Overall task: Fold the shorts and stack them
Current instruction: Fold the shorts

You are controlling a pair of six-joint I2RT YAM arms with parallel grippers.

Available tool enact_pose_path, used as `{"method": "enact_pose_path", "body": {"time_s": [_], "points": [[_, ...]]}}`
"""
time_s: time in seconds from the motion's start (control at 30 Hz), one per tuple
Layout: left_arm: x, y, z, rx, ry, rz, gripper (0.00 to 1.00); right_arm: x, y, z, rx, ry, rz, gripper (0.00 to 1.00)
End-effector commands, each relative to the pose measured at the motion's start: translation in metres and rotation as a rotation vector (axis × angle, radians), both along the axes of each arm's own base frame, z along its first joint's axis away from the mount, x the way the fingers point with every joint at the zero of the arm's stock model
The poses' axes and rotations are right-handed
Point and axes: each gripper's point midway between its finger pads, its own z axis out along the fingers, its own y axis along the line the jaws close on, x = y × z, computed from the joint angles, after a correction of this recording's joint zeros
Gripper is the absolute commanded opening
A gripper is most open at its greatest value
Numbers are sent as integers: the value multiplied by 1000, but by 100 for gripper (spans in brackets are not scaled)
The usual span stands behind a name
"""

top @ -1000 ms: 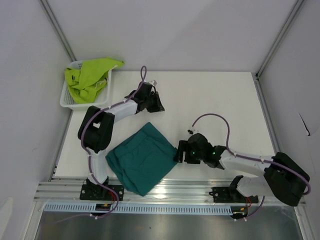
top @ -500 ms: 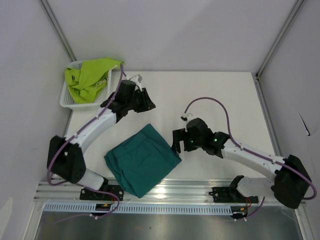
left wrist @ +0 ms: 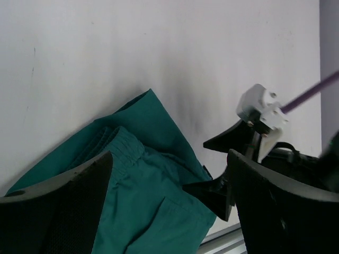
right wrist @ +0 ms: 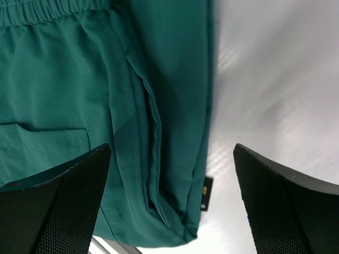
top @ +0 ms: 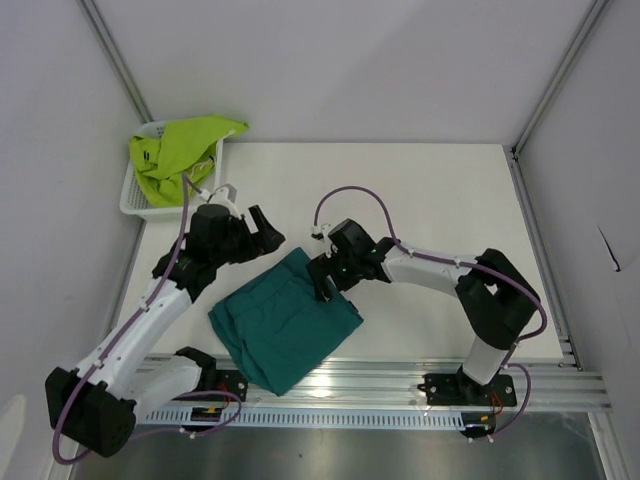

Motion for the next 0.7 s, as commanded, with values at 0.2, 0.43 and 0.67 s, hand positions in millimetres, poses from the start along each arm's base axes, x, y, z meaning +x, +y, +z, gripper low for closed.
{"method": "enact_pose_path", "body": {"time_s": [0.2, 0.43, 0.67], "points": [[-35, 27, 9, 8, -51, 66, 91, 6, 38, -4, 36, -16, 110, 95], [-43, 38, 1, 39, -52, 89, 91, 17, 36, -23, -47, -54, 54, 63], [-43, 39, -12, 47, -36, 96, 91, 48, -9, -24, -65, -69, -155, 13]]}}
